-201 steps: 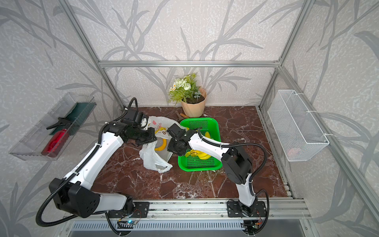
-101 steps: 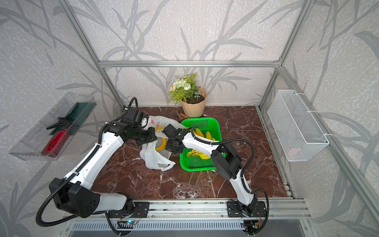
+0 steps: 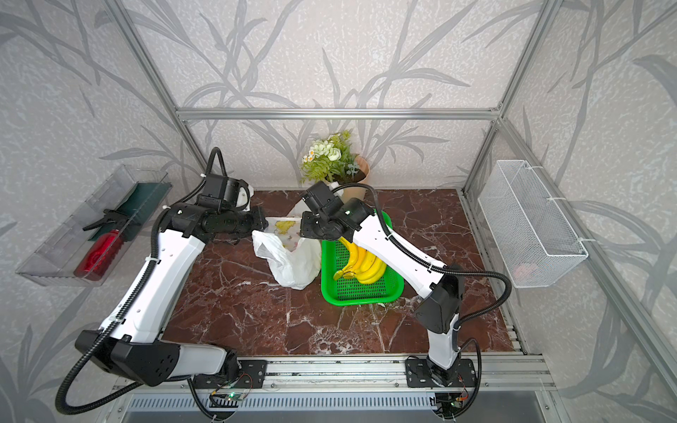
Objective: Place the banana into a plastic bag & tie a knot
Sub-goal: Adjust the plastic bag at the center of the board.
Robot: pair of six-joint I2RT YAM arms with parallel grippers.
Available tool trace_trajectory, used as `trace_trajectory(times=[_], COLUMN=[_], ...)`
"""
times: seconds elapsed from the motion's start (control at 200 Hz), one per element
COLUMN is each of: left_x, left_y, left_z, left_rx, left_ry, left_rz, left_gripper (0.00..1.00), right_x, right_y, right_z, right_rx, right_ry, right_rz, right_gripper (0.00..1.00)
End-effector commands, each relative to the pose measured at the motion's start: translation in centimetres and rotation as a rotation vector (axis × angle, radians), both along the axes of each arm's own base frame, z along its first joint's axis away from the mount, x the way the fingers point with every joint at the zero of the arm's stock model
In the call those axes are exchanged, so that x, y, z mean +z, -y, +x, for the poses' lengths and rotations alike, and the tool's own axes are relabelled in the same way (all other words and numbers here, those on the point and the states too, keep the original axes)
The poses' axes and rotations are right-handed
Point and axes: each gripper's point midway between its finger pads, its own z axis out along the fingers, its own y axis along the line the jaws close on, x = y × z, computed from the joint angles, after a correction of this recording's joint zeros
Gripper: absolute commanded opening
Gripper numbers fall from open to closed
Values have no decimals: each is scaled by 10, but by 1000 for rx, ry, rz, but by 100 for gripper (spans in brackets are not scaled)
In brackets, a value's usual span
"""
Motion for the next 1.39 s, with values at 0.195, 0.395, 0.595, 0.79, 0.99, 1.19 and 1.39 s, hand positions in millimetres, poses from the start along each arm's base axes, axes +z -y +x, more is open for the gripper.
trace_trajectory(times=[0.195, 0.395, 0.595, 0.79, 0.99, 1.19, 1.39], left_x=[-43, -42, -51, -55, -54, -51, -51], left_y=[8, 2, 4, 5, 5, 3, 0], left_z=[-23, -34, -38, -38, -41, -42, -45], left_rx=[12, 35, 41, 37, 27, 29, 27], left_ry=[-167, -165, -177, -179, -180, -165, -151], left_rz=[-50, -34, -60, -67, -60, -54, -45], left_gripper=[0, 0, 0, 0, 0, 0, 0], right_x=[-56, -44, -34, -11, -32, -71, -128], right_y=[26, 35, 58, 118, 178, 140, 102], right_z=[-15, -21, -32, -51, -75, -73, -69], right_rx=[79, 89, 60, -113, -365, -445, -611], right_ry=[-155, -136, -121, -23, -79, -292, -531], right_rz=[-172, -188, -221, -224, -243, -133, -125], right_gripper=[0, 0, 28, 47, 46, 45, 44])
